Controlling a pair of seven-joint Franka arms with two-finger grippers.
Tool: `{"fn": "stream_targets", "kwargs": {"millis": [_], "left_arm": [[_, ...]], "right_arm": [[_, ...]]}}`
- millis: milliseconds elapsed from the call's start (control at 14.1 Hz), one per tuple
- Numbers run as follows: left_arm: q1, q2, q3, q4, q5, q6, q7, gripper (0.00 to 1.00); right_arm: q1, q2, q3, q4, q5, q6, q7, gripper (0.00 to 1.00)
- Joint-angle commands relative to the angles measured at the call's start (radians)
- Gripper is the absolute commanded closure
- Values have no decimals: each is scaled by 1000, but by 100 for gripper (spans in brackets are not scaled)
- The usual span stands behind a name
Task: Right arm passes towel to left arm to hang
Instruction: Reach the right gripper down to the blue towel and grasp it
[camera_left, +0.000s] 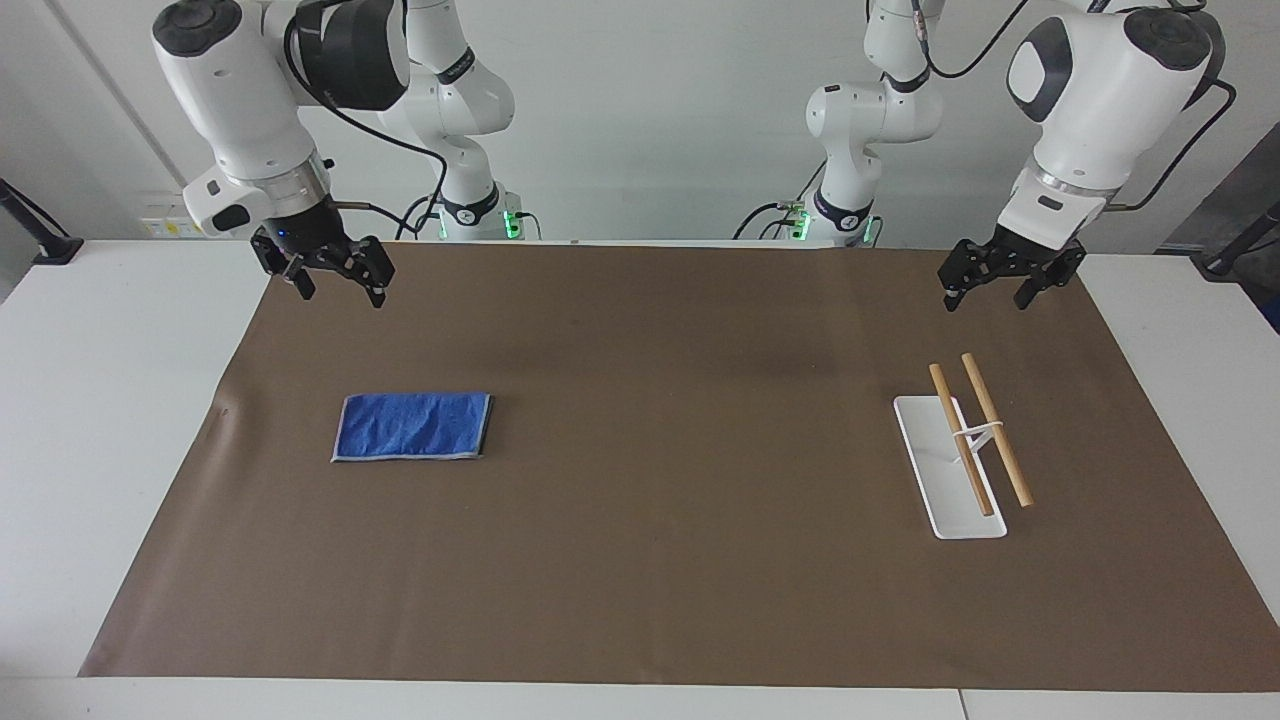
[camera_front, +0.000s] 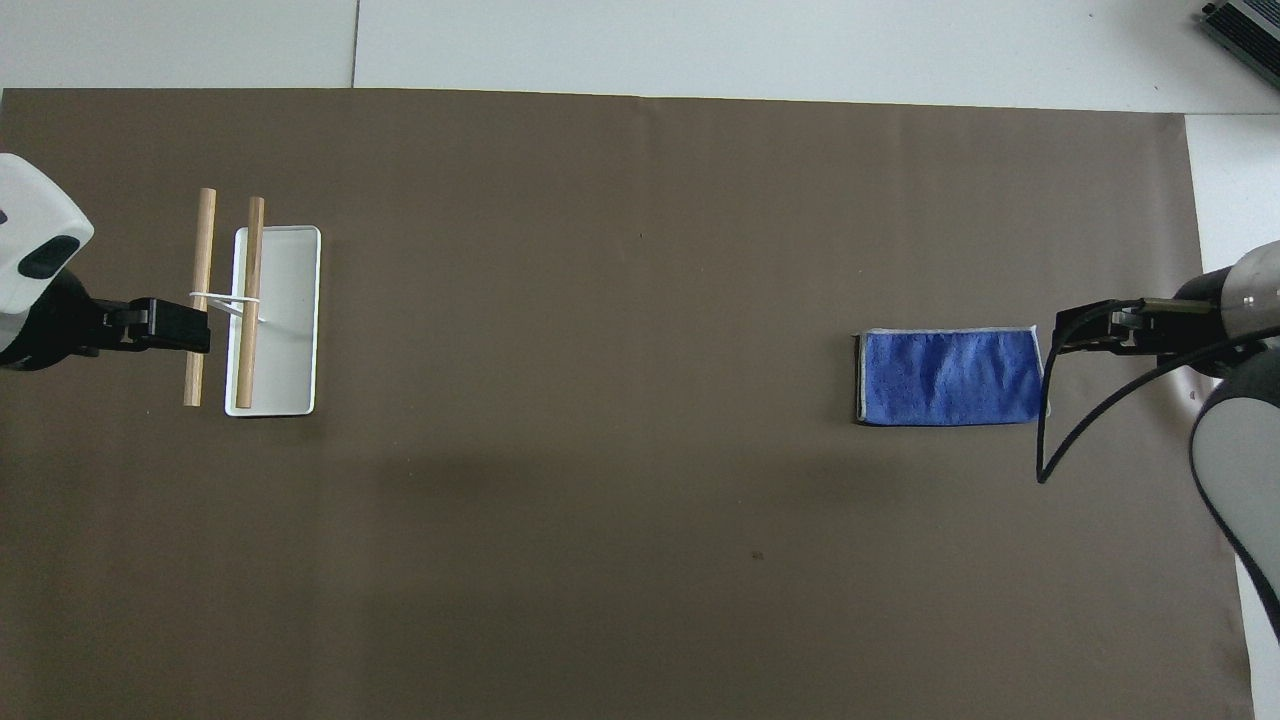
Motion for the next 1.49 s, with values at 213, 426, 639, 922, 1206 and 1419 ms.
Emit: {"fn": "stream_targets", "kwargs": {"millis": [213,426,639,922,1206,1419], "left_arm": [[2,-21,3,-14,-12,-10,9,0],[2,-21,3,-14,-12,-10,9,0],[2,-21,4,-14,-12,-10,9,0],[2,-21,4,-14,-12,-10,9,0],[2,-21,3,-14,-12,-10,9,0],[2,-21,3,-14,-12,-10,9,0]], "right_arm": [[-5,73,6,-180,64,281,-136,0],[-14,146,6,-224,70,396,-242,0],[-17,206,6,-284,93,542,-323,0],[-60,268,6,-306,149,628,-412,0],[-58,288,6,-343,185,686,-434,0],[-57,289,6,-361,185,692,-436,0]]}}
